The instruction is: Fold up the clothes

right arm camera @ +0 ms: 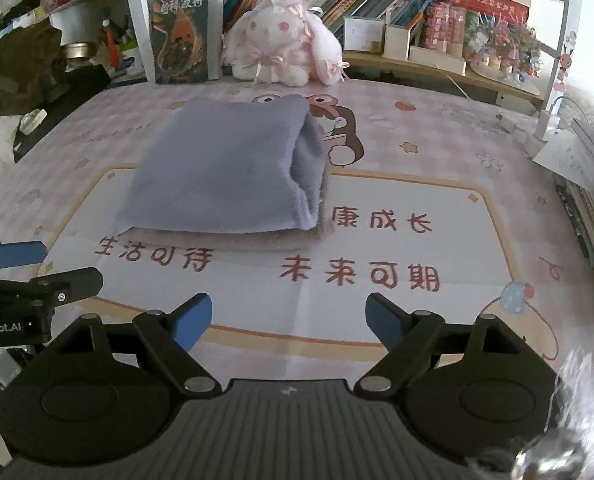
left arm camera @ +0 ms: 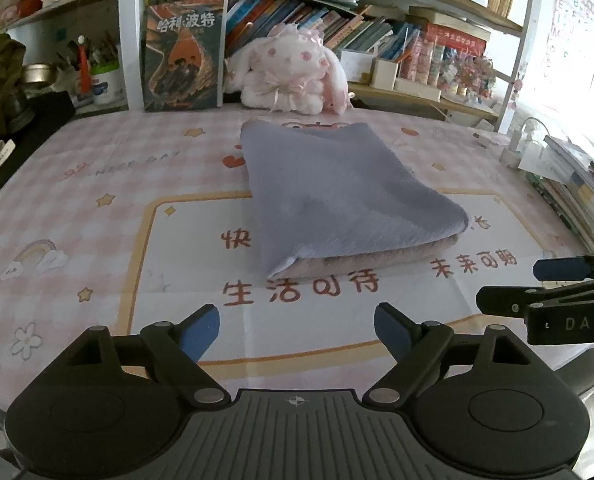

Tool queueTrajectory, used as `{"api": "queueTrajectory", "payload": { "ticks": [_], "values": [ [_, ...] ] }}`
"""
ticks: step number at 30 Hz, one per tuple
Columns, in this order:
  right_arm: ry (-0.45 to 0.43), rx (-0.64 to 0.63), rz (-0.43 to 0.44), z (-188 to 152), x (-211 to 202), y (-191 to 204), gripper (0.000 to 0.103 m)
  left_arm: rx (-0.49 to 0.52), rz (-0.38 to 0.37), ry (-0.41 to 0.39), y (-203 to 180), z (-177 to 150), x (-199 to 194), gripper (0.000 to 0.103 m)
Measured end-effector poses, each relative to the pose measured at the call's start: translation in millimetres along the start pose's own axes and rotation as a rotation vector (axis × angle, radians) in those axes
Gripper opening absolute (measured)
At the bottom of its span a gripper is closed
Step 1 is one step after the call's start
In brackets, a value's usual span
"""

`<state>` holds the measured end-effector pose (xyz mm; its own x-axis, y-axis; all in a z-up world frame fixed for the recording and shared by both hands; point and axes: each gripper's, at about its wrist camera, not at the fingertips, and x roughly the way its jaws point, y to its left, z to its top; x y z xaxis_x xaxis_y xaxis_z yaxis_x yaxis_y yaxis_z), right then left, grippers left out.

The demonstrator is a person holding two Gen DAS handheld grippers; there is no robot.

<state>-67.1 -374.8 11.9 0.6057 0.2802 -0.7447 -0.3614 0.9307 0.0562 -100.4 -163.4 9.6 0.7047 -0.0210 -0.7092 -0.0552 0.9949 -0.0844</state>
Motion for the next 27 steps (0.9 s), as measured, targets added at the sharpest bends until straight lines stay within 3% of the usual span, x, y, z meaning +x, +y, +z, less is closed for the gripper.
{"api": "queueTrajectory", "payload": {
  "ticks": [8,13,21,27],
  "values": [
    [0.045,0.042,0.02,-2,4,4,0.085,-0.06,-0.043,0.053,17,-4,7,0.088],
    [0.057,0.103,0.063,7,9,-8,0.085,-0.183,-0.084,0.056,36,6,16,0.088],
    [0.059,0.294,0.187,55,42,-53,0.085,-0.3,-0.074,0.011,62,44,42,0.087],
    [0.083,0.38,0.273,95,84,-81,0.085,-0.355,-0.124,0.027,76,69,79,0.086]
  ]
}}
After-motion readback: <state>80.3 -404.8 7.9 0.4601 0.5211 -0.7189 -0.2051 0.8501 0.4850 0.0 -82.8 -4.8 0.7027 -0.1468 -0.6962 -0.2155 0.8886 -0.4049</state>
